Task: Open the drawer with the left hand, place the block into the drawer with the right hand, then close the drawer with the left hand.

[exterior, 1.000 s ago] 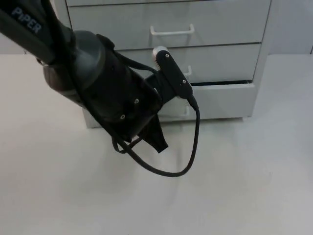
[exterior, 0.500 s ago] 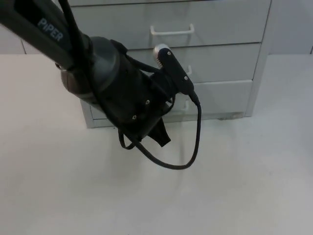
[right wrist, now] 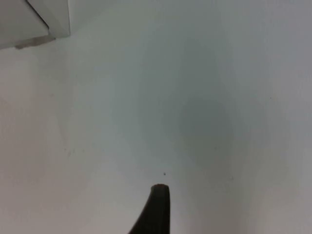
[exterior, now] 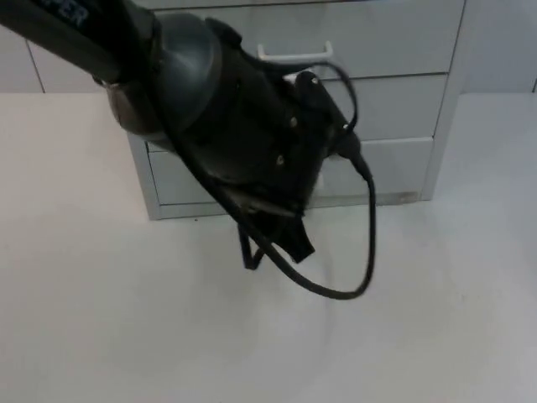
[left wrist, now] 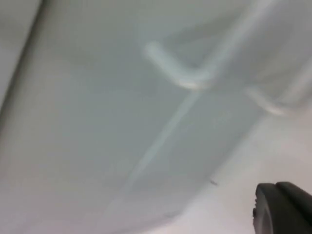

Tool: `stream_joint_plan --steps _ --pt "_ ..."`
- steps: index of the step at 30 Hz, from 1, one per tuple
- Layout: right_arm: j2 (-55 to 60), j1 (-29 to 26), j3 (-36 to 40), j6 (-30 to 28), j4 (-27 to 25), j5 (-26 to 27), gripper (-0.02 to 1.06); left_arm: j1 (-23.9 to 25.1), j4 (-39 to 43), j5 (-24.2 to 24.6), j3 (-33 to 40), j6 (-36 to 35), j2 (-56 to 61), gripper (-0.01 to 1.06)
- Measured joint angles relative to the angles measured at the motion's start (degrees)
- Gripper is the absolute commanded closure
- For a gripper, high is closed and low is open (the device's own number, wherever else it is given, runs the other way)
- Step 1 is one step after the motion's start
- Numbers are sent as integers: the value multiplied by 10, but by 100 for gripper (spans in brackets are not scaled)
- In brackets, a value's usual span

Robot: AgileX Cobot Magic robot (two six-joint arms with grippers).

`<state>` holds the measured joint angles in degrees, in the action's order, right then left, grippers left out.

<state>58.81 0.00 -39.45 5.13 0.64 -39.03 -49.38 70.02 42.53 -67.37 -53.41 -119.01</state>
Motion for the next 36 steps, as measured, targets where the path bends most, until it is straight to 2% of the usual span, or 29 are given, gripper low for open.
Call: stream_joint_plan --steps 5,6,10,16,21,26,27,30,32,33,36 --pt "0 0 0 0 0 0 26 -42 -150 13 0 122 56 105" --pt "0 0 0 0 0 0 26 -42 -150 13 0 122 56 105" --pt "0 0 0 0 0 0 26 -50 -266 14 0 230 114 105" --pt "0 0 0 0 0 0 26 -37 -325 15 0 289 158 105" --pt "0 0 0 0 0 1 26 5 -375 16 8 350 205 105" --pt "0 0 0 0 0 4 26 103 -418 8 55 365 285 105" --pt "0 0 0 0 0 4 26 103 -418 8 55 365 285 105" --pt "0 0 0 0 1 4 26 175 -456 -2 82 370 355 105" --pt "0 0 0 0 1 4 26 187 -464 -2 83 372 362 105" --pt "0 0 0 0 1 4 26 223 -485 0 90 384 401 105" --pt "0 0 0 -5 1 6 26 275 -513 1 101 399 463 105"
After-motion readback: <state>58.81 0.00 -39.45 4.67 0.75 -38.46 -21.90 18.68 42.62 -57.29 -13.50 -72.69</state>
